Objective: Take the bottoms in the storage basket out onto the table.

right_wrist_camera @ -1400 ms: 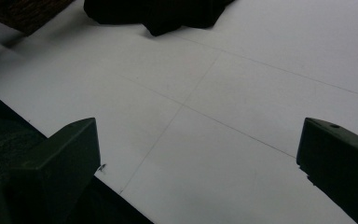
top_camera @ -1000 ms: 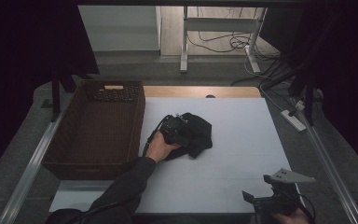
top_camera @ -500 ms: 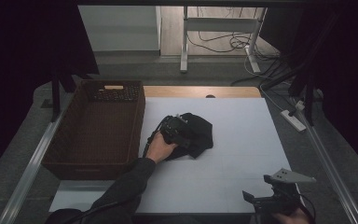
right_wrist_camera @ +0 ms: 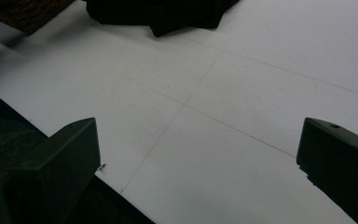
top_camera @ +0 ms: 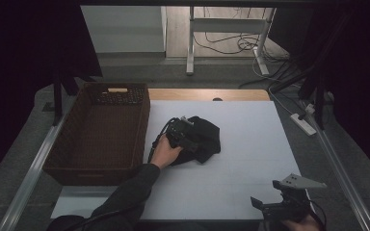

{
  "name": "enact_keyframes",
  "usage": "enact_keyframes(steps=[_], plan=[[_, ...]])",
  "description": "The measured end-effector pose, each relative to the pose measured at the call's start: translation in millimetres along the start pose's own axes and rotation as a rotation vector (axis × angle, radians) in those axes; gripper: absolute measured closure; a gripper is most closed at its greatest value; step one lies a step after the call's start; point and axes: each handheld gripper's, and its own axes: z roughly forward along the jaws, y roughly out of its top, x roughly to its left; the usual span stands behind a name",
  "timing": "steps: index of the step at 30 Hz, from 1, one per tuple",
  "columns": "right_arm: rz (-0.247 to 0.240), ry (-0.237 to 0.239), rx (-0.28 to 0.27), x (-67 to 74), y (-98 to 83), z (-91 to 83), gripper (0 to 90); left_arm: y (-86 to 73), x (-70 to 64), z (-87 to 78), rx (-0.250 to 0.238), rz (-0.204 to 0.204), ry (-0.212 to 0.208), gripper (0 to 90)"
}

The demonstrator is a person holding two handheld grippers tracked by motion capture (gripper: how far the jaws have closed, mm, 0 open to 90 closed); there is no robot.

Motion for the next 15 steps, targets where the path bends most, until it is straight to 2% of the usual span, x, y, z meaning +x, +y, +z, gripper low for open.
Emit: enact_keyframes(steps=[5,8,12,15], plan=[[0.0,0.0,-0.001,0.0,-0.1,0.0,0.0,0.6,-3.5,-5.6,-0.02,0.012,-0.018,0.0],[-0.001,-0.001,0.001,0.2,0.0,0.1,0.0,1.0,-5.3,-10.8,-0.033,0.026,-0.006,0.0],[-0.001,-0.002,0.002,0.3,0.1,0.2,0.0,2.3,-9.4,-17.3,-0.052,0.034,-0.015,0.0],[-0.003,-0.003,0.002,0.4,0.2,0.2,0.0,3.5,-14.7,-20.8,-0.047,0.053,-0.019,0.0]])
